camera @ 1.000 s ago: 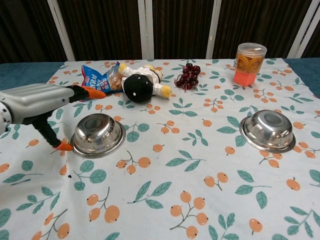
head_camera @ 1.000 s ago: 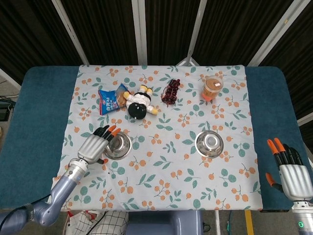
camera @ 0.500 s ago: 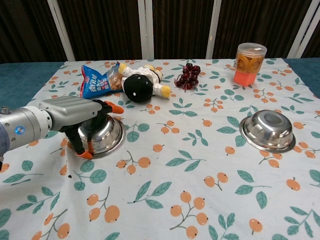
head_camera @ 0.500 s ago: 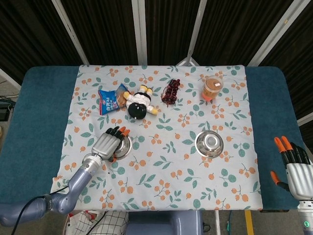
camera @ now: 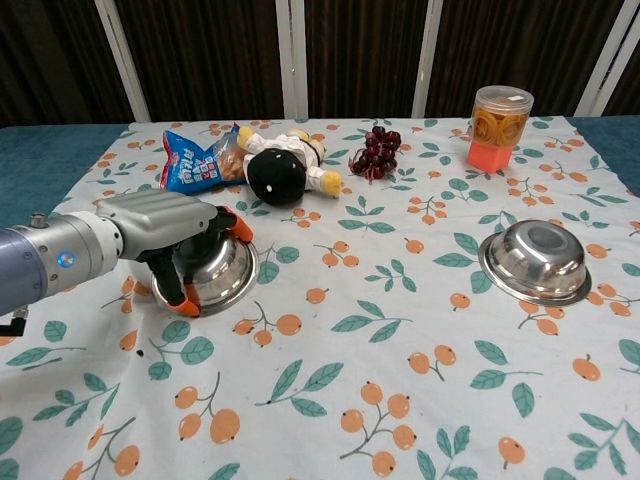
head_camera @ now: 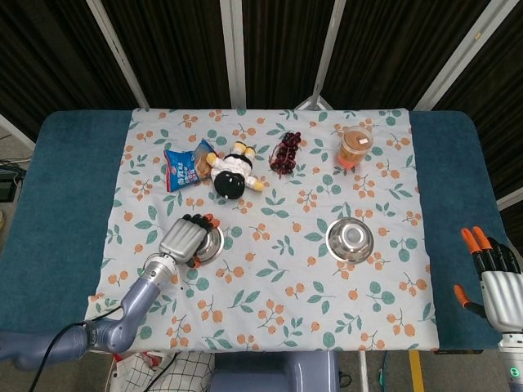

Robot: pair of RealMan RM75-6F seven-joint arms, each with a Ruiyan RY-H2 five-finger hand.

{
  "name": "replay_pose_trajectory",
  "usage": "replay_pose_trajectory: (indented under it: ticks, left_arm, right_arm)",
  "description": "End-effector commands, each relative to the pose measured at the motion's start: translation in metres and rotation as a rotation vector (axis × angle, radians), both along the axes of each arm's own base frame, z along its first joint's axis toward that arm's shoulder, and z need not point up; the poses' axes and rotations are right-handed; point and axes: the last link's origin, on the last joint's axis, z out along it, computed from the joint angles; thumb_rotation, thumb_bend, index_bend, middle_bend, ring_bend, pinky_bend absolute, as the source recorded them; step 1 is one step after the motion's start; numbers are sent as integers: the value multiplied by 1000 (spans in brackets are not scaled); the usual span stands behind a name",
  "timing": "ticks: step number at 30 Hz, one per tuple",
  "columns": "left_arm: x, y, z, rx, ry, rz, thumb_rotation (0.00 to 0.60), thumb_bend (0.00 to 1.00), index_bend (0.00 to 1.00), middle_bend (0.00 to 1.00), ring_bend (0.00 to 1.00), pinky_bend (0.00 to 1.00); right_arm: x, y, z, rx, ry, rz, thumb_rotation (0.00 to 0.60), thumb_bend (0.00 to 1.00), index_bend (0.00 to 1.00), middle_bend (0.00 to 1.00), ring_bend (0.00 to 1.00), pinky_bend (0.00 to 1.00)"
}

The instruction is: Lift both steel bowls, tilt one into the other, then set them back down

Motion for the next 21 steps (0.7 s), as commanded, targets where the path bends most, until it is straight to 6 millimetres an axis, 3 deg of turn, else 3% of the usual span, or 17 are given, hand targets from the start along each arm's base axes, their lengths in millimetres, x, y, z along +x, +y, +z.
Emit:
replay_pose_trajectory:
  ticks: [1, 9, 15, 21]
  left_arm:
    - [1, 1, 2, 13, -10, -5, 600, 249, 417, 527, 404, 600]
    - [2, 5, 25, 103, -120, -38, 600, 294, 482, 597, 470, 669]
    - [-2, 10, 54, 145, -235, -60, 600, 333, 491, 608, 478, 676]
    - [-14, 15, 89, 180, -319, -83, 600, 338, 491, 609, 479, 677]
  right_arm:
    - [-1, -1, 0, 0, 2, -5, 600, 355, 0, 0, 0, 98]
    - [-4, -4, -5, 7, 21, -26, 600, 356, 0, 0, 0, 98]
    - [-2, -10, -9, -5, 45, -19, 600, 356, 0, 0, 0, 98]
    - [4, -31, -19, 16, 101, 4, 600, 356, 0, 0, 0, 98]
